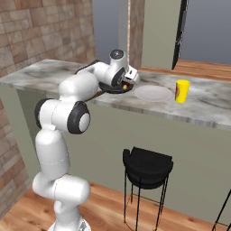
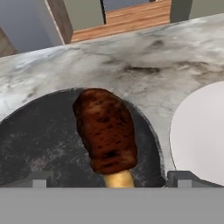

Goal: Pick up the pan with the steak in it and place it on the dining table. Then place the steak on the plate.

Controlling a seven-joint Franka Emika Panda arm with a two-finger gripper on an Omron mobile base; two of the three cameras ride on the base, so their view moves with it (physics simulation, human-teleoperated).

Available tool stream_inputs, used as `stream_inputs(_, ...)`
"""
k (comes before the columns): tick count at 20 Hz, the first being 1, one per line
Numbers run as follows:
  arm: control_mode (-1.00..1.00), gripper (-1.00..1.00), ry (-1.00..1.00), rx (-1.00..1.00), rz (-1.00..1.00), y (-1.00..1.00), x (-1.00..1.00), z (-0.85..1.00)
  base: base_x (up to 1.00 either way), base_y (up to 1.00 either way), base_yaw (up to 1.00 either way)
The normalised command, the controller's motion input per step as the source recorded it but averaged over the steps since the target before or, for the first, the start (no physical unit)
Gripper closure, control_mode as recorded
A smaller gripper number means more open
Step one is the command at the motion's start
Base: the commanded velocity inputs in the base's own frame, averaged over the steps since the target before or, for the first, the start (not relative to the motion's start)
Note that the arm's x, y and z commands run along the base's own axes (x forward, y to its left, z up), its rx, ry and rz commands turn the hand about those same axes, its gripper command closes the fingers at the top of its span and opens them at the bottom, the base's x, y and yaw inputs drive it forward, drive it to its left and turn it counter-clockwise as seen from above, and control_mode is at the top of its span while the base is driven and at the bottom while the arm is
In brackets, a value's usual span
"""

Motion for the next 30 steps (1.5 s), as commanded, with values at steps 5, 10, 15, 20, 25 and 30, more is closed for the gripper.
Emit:
stream_inputs(5,-1.0,-1.0,0.0,-0.07,-0.04,0.0,0.0,-0.01,0.0,0.0,0.0)
stream_inputs(10,-1.0,-1.0,0.0,0.0,0.0,0.0,0.01,0.0,0.0,0.0,0.0)
stream_inputs(15,-1.0,-1.0,0.0,0.0,0.0,0.01,0.13,-0.09,0.0,0.0,0.0)
stream_inputs(20,-1.0,-1.0,0.01,0.0,0.0,0.0,0.19,-0.21,0.0,0.0,0.0)
stream_inputs(25,-1.0,-1.0,0.03,-0.01,0.0,0.0,0.2,-0.22,0.0,0.0,0.0)
stream_inputs(30,-1.0,-1.0,0.04,-0.02,0.0,0.0,0.19,-0.23,0.0,0.0,0.0)
